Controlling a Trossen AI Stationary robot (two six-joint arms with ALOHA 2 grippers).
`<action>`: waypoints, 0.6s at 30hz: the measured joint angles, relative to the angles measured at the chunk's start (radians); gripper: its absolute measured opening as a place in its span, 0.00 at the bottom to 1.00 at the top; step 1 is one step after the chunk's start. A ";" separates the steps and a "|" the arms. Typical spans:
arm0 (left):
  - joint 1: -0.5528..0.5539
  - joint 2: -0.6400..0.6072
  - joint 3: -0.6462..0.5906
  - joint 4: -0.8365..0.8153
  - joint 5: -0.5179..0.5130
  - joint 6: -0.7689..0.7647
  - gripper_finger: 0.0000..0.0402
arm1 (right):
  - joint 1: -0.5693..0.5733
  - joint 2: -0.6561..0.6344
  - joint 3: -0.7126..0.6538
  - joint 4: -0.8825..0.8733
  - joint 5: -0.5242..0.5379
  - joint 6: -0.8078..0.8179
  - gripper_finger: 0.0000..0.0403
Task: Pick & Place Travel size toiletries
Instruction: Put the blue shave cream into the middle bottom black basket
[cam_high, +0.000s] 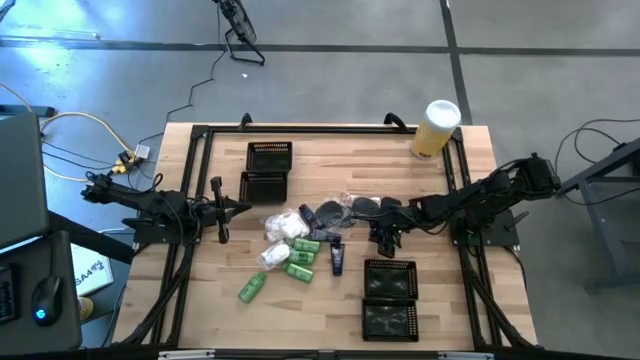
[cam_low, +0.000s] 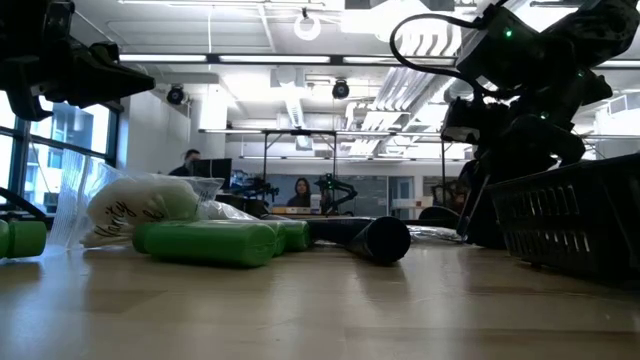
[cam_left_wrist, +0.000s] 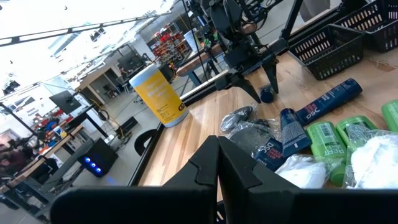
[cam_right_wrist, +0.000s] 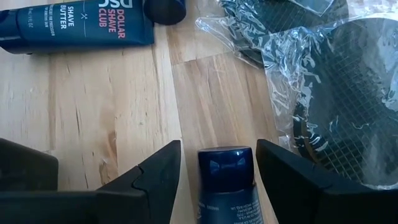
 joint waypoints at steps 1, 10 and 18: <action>0.000 0.000 0.000 0.000 0.000 0.000 0.00 | 0.000 0.000 0.000 0.000 0.000 0.000 0.51; 0.000 0.000 0.000 0.000 0.000 0.000 0.00 | 0.000 0.000 0.000 0.000 0.000 0.000 0.40; 0.000 0.000 0.000 0.000 0.000 0.000 0.00 | 0.000 0.000 0.000 0.000 -0.003 0.000 0.32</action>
